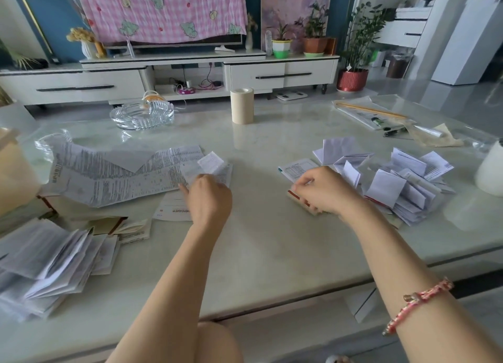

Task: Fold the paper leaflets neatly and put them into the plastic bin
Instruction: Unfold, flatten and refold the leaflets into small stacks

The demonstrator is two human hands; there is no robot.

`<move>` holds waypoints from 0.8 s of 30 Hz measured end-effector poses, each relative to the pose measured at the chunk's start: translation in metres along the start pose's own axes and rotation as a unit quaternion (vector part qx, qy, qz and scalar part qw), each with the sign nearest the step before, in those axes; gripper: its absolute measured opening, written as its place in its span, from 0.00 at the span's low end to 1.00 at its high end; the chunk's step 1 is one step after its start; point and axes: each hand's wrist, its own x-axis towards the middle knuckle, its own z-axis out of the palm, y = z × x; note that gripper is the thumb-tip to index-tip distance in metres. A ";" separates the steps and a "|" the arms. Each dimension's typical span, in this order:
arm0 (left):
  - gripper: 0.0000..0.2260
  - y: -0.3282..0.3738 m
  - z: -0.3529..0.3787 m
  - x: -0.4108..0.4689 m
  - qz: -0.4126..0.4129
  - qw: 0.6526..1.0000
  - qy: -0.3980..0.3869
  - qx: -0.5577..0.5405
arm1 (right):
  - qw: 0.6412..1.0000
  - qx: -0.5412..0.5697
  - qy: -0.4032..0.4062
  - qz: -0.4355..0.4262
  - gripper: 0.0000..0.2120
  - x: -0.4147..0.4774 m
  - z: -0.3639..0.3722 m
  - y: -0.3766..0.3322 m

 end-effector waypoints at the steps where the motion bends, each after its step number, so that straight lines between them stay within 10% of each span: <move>1: 0.09 0.006 -0.008 -0.003 -0.013 0.997 0.024 -0.076 | 0.999 0.048 -0.015 0.000 0.09 0.000 0.001 -0.002; 8: 0.07 0.067 -0.050 -0.048 -0.212 0.762 -0.131 -0.598 | 0.878 0.448 -0.163 0.050 0.18 -0.016 0.006 -0.027; 12: 0.04 0.073 -0.048 -0.055 -0.185 0.744 -0.185 -0.615 | 0.813 0.522 -0.255 0.045 0.13 -0.025 -0.001 -0.031; 17: 0.08 0.071 -0.048 -0.052 -0.124 0.814 -0.113 -0.555 | 0.931 0.333 -0.131 0.075 0.20 -0.015 -0.009 -0.022; 24: 0.10 0.075 -0.048 -0.053 -0.111 0.731 -0.209 -0.640 | 0.870 0.451 -0.190 0.054 0.29 -0.020 -0.016 -0.013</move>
